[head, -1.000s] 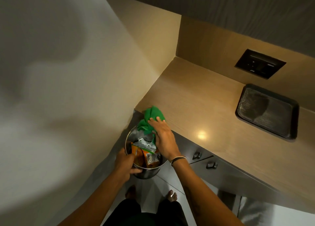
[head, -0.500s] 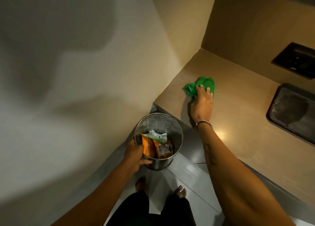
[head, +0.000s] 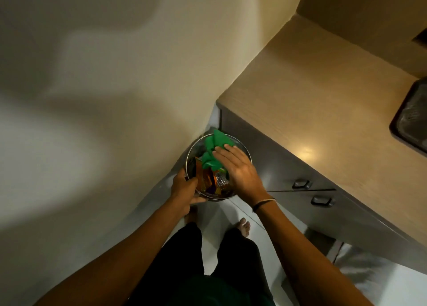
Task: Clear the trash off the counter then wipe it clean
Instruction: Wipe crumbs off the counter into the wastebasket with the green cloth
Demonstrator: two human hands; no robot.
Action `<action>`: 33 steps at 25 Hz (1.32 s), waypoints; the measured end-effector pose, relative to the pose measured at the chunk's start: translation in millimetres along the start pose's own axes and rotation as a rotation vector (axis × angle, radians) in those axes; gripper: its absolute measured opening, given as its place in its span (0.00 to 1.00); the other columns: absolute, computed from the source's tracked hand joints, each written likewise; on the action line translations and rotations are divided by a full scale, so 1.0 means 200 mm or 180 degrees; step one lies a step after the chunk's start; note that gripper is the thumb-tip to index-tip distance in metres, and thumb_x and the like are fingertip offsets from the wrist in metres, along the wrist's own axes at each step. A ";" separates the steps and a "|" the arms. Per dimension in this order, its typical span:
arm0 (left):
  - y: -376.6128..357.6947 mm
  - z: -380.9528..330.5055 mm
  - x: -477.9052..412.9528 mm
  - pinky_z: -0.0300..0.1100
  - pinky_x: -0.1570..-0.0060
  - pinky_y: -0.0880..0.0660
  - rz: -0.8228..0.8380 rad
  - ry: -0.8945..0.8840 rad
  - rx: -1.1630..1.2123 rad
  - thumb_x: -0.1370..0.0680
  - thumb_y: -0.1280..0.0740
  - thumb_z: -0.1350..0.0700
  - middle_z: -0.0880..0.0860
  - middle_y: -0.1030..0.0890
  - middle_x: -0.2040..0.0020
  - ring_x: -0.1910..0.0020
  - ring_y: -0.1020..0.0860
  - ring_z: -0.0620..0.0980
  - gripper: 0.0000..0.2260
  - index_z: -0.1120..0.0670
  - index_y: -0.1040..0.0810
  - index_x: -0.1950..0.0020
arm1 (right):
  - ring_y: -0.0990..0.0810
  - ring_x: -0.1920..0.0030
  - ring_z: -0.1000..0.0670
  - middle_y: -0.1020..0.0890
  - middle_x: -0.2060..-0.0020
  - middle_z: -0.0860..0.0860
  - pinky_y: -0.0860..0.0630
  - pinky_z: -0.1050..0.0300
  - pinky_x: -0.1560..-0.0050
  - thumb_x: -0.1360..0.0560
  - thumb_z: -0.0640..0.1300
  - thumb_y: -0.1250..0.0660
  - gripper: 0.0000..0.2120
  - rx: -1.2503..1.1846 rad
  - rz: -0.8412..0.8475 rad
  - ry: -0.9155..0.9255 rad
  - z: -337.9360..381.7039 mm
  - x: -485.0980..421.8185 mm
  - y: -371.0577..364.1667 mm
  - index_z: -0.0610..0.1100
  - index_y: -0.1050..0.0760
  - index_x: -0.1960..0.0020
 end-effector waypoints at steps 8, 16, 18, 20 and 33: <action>0.07 0.65 -0.43 0.60 0.59 0.12 0.0007 0.0301 -0.0214 0.18 0.29 0.55 0.51 0.16 0.36 0.44 0.13 0.59 0.18 0.39 0.22 0.30 | 0.39 0.17 0.39 0.33 0.19 0.46 0.36 0.36 0.18 0.26 0.40 0.22 0.39 0.0153 0.0457 -0.1151 -0.51 0.44 -0.78 0.47 0.34 0.19; -0.10 1.42 -1.40 0.56 0.62 0.13 0.0082 0.0681 -0.0230 0.21 0.26 0.57 0.52 0.14 0.40 0.52 0.11 0.58 0.17 0.40 0.20 0.36 | 0.40 0.16 0.37 0.34 0.18 0.46 0.37 0.39 0.17 0.22 0.35 0.28 0.33 0.0067 0.0492 -0.1390 -1.16 0.65 -1.82 0.44 0.34 0.19; -0.16 1.52 -1.64 0.56 0.66 0.14 0.0105 0.0632 -0.0161 0.24 0.25 0.58 0.45 0.12 0.49 0.61 0.10 0.53 0.17 0.33 0.16 0.48 | 0.39 0.17 0.37 0.33 0.19 0.45 0.36 0.39 0.18 0.22 0.35 0.31 0.32 0.0107 0.0310 -0.1434 -1.32 0.67 -1.98 0.43 0.34 0.20; -0.23 1.56 -1.83 0.58 0.66 0.14 0.0225 0.0510 -0.0156 0.32 0.21 0.52 0.41 0.11 0.54 0.62 0.10 0.53 0.18 0.29 0.17 0.52 | 0.39 0.17 0.38 0.33 0.19 0.45 0.36 0.40 0.18 0.21 0.39 0.34 0.30 0.0134 0.0193 -0.1468 -1.43 0.67 -2.09 0.43 0.34 0.20; -0.30 1.09 -1.57 0.57 0.27 0.27 0.0159 -0.0857 -0.2498 0.15 0.34 0.54 0.62 0.27 0.21 0.24 0.27 0.65 0.27 0.52 0.37 0.16 | 0.39 0.17 0.39 0.34 0.18 0.44 0.35 0.42 0.17 0.23 0.28 0.32 0.35 0.0209 0.0581 -0.1443 -1.28 0.61 -1.76 0.43 0.35 0.19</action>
Point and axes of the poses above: each hand's wrist, its own x-axis away from the middle knuckle, its own y-axis out of the back of the hand, z = x × y, the point moved 10 cm from there along -x, towards the middle knuckle
